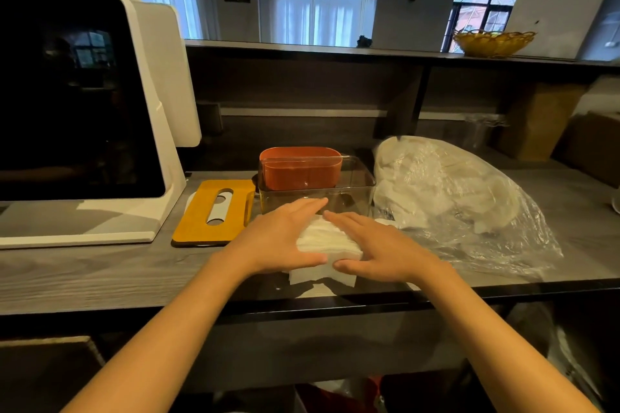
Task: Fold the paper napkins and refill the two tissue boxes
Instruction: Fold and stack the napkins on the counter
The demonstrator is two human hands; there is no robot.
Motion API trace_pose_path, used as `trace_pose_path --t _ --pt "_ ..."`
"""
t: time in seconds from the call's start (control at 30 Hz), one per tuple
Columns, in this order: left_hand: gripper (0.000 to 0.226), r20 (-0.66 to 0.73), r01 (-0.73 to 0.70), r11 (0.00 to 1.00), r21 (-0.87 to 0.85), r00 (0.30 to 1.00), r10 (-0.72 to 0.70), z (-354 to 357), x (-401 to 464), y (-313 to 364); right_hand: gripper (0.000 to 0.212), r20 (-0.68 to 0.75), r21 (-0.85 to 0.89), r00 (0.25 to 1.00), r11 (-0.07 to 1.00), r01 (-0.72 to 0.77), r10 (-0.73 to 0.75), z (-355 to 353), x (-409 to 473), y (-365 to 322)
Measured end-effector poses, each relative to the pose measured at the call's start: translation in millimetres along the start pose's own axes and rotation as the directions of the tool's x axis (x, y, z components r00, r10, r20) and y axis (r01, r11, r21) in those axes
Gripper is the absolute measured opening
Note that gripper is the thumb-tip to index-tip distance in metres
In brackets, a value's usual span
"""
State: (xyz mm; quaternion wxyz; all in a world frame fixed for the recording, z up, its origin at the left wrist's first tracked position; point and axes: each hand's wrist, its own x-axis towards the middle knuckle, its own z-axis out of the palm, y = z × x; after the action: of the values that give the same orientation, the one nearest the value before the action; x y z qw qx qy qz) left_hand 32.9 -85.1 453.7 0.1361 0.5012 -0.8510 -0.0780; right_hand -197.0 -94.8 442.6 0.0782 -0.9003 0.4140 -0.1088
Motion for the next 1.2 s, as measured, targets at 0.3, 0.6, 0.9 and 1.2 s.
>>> trace_pose_path --t 0.3,0.6,0.9,1.2 --pt "0.101 0.106 -0.011 0.976 0.22 0.994 -0.013 11 8 10 0.112 0.001 0.535 0.983 0.831 -0.154 0.182 5 -16 11" --pt "0.059 0.116 -0.023 0.999 0.049 0.993 0.018 7 9 3 0.04 -0.098 0.532 0.965 0.832 -0.156 0.243 8 -16 17" --pt "0.024 0.175 0.244 0.751 -0.614 0.969 -0.172 -10 3 -4 0.028 -0.277 0.825 0.821 0.562 -0.064 0.5 -22 -16 10" --pt "0.05 0.518 0.609 0.122 -0.784 0.749 -0.413 -1 -4 -2 0.027 -0.278 0.855 0.825 0.519 -0.022 0.492 -103 -15 -31"
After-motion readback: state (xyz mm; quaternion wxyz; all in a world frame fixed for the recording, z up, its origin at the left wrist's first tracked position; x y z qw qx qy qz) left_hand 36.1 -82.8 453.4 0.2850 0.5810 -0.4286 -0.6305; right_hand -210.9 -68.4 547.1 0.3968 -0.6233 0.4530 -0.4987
